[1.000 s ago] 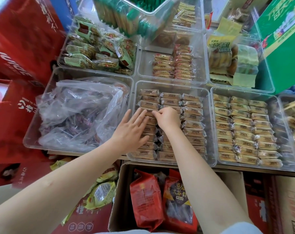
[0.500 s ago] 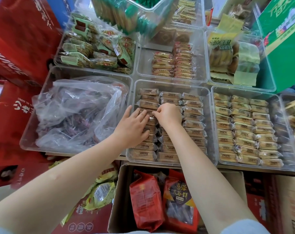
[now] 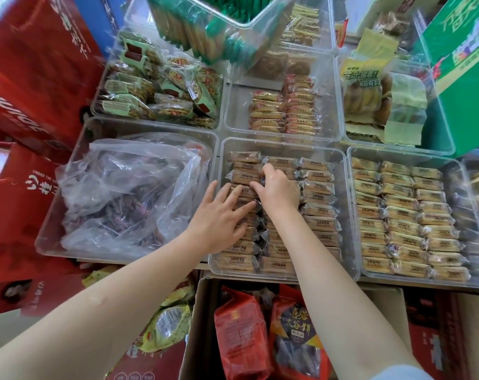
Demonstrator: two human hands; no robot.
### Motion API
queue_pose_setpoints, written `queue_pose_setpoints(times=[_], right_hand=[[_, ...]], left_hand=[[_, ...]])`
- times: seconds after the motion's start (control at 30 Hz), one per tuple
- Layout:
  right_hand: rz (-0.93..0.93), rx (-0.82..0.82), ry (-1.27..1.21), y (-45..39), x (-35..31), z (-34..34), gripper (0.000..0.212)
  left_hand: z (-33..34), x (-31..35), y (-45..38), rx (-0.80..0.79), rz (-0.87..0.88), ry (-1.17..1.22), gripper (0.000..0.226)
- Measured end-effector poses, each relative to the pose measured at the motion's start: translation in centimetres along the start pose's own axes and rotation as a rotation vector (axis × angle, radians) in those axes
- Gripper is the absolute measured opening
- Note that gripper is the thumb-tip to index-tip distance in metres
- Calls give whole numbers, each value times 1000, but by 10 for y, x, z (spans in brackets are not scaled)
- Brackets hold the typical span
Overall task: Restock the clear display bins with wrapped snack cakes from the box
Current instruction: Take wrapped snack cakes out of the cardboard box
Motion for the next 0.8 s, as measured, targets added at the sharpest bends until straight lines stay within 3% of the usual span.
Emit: queue_pose_setpoints(times=[0.2,0.3,0.5,0.8], right_hand=[[36,-129,131,-9,-4,-8,37],[111,-218,31,-19,-4,-10,26],[105,-125,-294,-23,-1,-15,14],[43,-153,-145,-27,-3,-8,15]], left_hand=[[1,1,-3,-10,-16,-27,60],[2,0,-2,-1,-4,-11,59],[9,-6,-1,133,19,65,68],[-3,-9,-23,11,-37,-20,68]])
Point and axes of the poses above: each hand's wrist, its own y-axis away from the middle knuckle, its own z-axis out of the palm, x = y × z, the point moved 3 cm from there along -y, towards the middle knuckle, and after that the axes turned 1 degree about y, right-handed, at the moved point
